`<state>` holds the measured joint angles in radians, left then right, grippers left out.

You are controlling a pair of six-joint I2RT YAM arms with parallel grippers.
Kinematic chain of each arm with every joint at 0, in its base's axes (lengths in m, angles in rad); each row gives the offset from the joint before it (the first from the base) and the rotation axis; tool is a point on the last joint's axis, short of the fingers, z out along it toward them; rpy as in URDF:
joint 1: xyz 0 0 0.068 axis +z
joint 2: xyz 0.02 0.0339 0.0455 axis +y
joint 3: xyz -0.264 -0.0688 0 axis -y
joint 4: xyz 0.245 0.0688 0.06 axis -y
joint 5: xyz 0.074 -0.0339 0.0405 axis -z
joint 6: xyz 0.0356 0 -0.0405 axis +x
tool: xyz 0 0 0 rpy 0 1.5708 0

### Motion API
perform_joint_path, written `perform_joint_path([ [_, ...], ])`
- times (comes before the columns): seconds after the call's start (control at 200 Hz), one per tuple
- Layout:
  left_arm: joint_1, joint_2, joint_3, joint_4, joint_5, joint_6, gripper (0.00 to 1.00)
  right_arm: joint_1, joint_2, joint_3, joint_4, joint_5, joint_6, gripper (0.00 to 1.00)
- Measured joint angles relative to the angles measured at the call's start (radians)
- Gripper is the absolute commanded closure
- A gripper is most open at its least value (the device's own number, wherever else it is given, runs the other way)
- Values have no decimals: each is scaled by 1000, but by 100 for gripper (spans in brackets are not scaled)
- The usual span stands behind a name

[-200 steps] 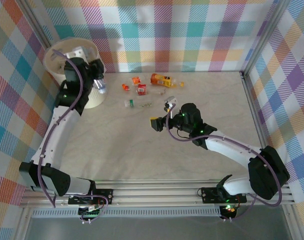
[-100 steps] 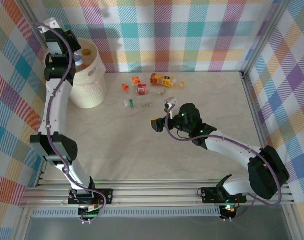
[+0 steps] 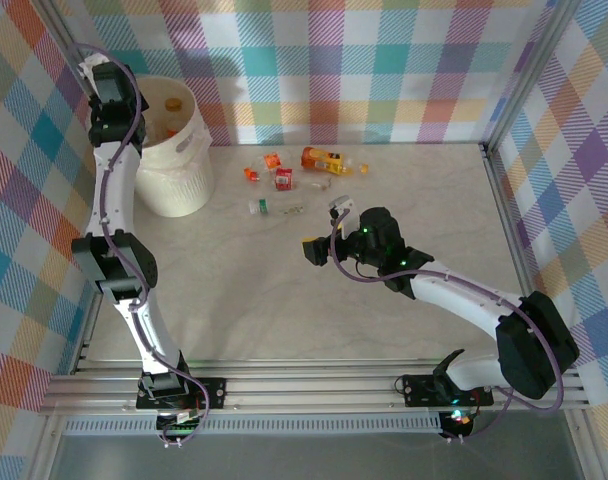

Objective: Put the plastic bottles in the bin

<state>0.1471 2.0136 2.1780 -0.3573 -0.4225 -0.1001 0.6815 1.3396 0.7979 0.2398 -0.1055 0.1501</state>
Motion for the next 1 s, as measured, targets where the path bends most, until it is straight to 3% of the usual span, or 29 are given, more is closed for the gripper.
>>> perform_joint_path([
  [0.26,19,71,31,-86,-63,-31,45,0,-2,0,-25,17,3,0],
  [0.61,19,95,91,-170,-115,-102,15,0,-24,0,-32,42,2,0],
  [0.815,19,95,113,-200,-78,-130,0,0,-27,0,-32,59,3,0],
  [1.0,19,85,125,-221,31,-158,0,0,-28,0,-32,99,22,0],
])
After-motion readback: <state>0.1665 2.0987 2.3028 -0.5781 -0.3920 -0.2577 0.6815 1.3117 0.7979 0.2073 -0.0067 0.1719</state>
